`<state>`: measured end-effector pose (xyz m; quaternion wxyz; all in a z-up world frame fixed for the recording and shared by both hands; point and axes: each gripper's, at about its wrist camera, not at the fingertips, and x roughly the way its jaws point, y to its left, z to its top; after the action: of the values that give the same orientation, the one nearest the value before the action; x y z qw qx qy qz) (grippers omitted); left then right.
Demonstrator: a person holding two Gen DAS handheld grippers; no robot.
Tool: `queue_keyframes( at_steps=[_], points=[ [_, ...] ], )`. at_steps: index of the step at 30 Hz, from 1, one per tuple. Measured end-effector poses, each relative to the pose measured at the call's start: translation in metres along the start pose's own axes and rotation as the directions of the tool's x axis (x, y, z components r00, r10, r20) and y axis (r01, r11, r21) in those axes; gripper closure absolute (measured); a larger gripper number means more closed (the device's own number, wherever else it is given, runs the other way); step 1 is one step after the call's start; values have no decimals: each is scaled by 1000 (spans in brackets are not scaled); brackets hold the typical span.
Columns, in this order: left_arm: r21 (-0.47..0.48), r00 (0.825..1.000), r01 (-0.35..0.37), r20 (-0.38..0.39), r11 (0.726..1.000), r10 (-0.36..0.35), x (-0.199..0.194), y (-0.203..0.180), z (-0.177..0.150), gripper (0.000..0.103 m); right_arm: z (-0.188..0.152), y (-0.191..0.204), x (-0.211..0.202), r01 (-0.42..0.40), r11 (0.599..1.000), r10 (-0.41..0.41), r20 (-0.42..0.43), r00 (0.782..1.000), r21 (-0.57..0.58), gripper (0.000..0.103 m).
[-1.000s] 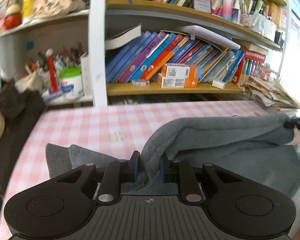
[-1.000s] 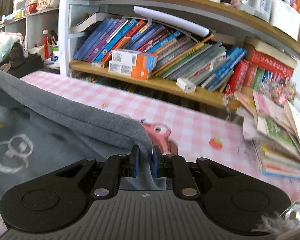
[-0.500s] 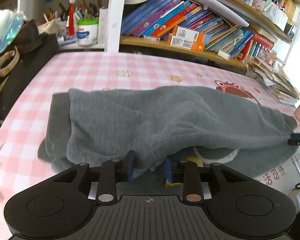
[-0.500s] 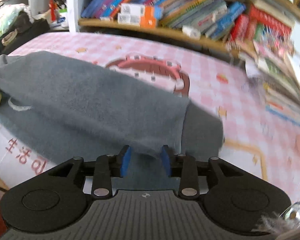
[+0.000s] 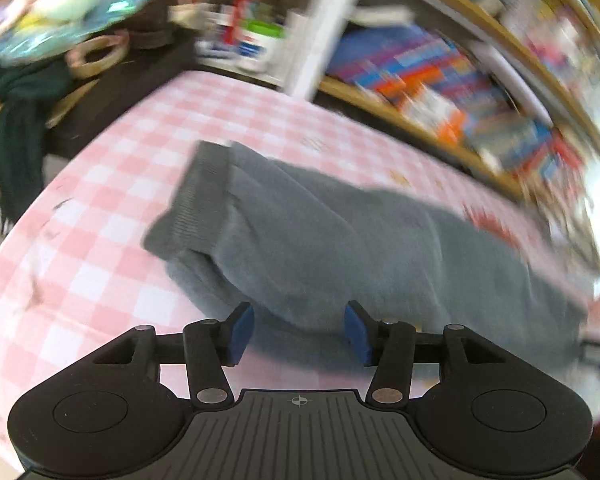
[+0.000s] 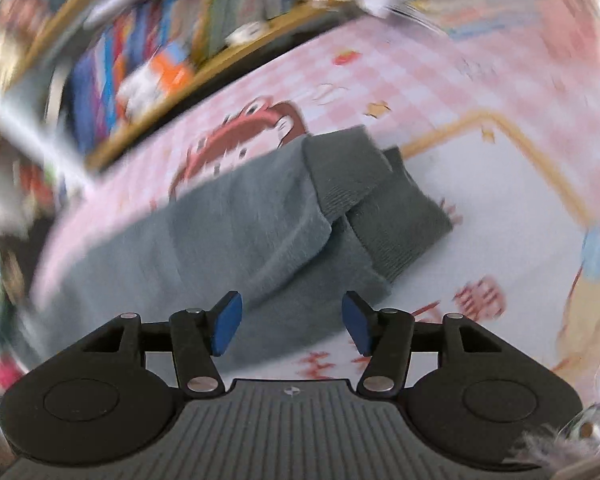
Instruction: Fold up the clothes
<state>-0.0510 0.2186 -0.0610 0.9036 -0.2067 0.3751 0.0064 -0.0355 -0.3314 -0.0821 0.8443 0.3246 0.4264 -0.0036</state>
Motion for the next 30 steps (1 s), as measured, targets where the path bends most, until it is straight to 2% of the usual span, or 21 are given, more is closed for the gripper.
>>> queue_keyframes(
  at_steps=[3, 6, 8, 10, 12, 17, 21, 25, 30],
  points=[
    [-179, 998, -8, 67, 984, 21, 0, 10, 4, 53, 1, -15, 5, -55, 965, 43, 55, 998, 255, 49],
    [-349, 992, 2, 121, 937, 43, 2, 17, 6, 53, -4, -27, 15, -95, 875, 62, 84, 995, 475, 51],
    [-362, 993, 5, 115, 932, 40, 4, 16, 6, 53, -8, -28, 20, -112, 840, 83, 78, 993, 531, 53],
    [-335, 994, -11, 101, 942, 48, 4, 14, 5, 53, -7, -25, 20, -101, 845, 75, 70, 995, 525, 53],
    [-348, 993, -23, 99, 937, 61, 3, 16, 3, 53, -5, -23, 18, -84, 860, 53, 76, 996, 503, 54],
    [-390, 993, -35, 90, 920, 76, 4, 21, 1, 53, 8, -23, 22, -81, 881, 34, 109, 993, 466, 58],
    [-434, 996, -14, 77, 901, 52, 7, 24, 2, 53, 17, -31, 28, -74, 883, 17, 126, 992, 464, 60],
    [-480, 998, -16, 51, 877, 46, 12, 27, -1, 53, 24, -35, 38, -65, 881, 18, 103, 994, 468, 61],
    [-496, 998, -29, 35, 868, 53, 16, 28, -4, 53, 32, -31, 46, -39, 893, 4, 78, 997, 448, 65]
  ],
)
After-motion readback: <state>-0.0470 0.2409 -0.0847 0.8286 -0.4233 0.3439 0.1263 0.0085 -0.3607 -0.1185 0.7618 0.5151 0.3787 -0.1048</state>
